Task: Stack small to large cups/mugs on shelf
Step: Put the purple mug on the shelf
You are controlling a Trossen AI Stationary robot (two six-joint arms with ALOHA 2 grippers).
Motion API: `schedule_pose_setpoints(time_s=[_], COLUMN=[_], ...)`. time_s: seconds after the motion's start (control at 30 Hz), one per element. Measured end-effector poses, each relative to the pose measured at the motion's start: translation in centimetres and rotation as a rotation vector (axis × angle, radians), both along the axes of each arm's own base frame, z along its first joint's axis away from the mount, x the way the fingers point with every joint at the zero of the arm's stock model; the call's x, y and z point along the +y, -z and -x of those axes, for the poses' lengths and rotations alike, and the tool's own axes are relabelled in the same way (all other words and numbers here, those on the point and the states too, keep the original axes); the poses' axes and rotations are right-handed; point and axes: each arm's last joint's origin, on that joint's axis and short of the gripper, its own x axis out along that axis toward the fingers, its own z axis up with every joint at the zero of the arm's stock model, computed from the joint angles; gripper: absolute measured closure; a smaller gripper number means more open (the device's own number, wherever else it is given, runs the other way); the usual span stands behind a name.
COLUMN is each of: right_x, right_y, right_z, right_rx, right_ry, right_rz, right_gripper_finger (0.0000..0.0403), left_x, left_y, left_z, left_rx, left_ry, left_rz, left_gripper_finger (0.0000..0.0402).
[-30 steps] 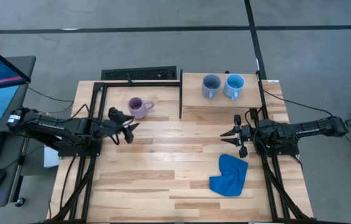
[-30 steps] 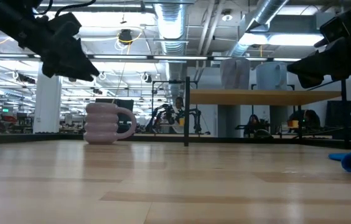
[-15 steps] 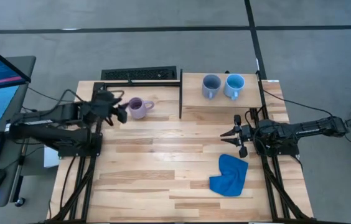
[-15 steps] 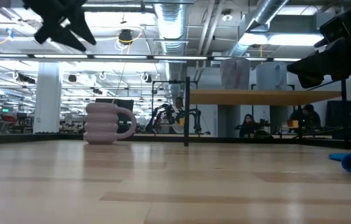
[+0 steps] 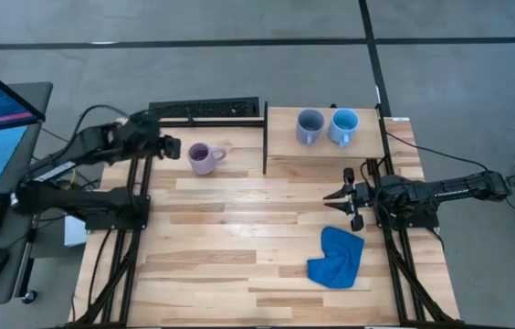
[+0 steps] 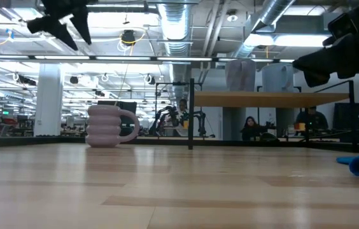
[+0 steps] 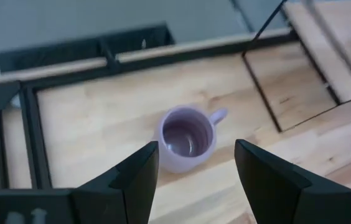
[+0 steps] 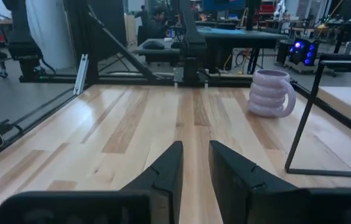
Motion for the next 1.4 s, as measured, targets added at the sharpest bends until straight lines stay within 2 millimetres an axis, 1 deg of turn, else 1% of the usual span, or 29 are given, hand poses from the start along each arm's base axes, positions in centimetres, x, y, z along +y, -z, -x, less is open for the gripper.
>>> schedule_pose_setpoints(time_s=[0.17,0.37,0.53,0.63,0.83,0.97,1.17,1.33,1.4], right_x=[0.0,0.0,0.0,0.0,0.0,0.0,0.0,0.0,0.0], right_y=[-0.1,-0.1,-0.1,-0.1,-0.1,-0.1,-0.1,-0.1,-0.1], right_z=[0.0,0.0,0.0,0.0,0.0,0.0,0.0,0.0,0.0], right_rx=[-0.006,-0.004,-0.004,-0.004,-0.003,-0.003,-0.004,-0.003,-0.003], right_ry=[0.001,0.003,0.003,0.003,0.003,0.002,0.002,0.002,0.002], right_rz=[-0.014,-0.038,-0.038,-0.038,-0.038,-0.039,-0.039,-0.039,-0.039], right_gripper_finger=[0.0304,0.0304,0.0304,0.0304,0.0304,0.0304,0.0304,0.0304,0.0304], left_x=[2.4,4.8,6.2,7.0,8.7,9.5,10.2,10.4,10.4], left_y=[1.0,4.0,6.9,8.5,11.1,12.2,12.9,13.0,13.0], left_z=[-2.2,-4.9,-7.3,-8.3,-9.2,-9.4,-10.0,-10.3,-10.3], left_rx=[0.098,0.293,0.388,0.456,0.546,0.579,0.560,0.531,0.544], left_ry=[-0.046,-0.055,-0.041,-0.053,-0.085,-0.098,-0.083,-0.062,-0.032], left_rz=[0.091,0.189,0.291,0.323,0.387,0.413,0.402,0.386,0.378], left_gripper_finger=[0.0199,0.0199,0.0199,0.0199,0.0199,0.0199,0.0199,0.0199,0.0199])
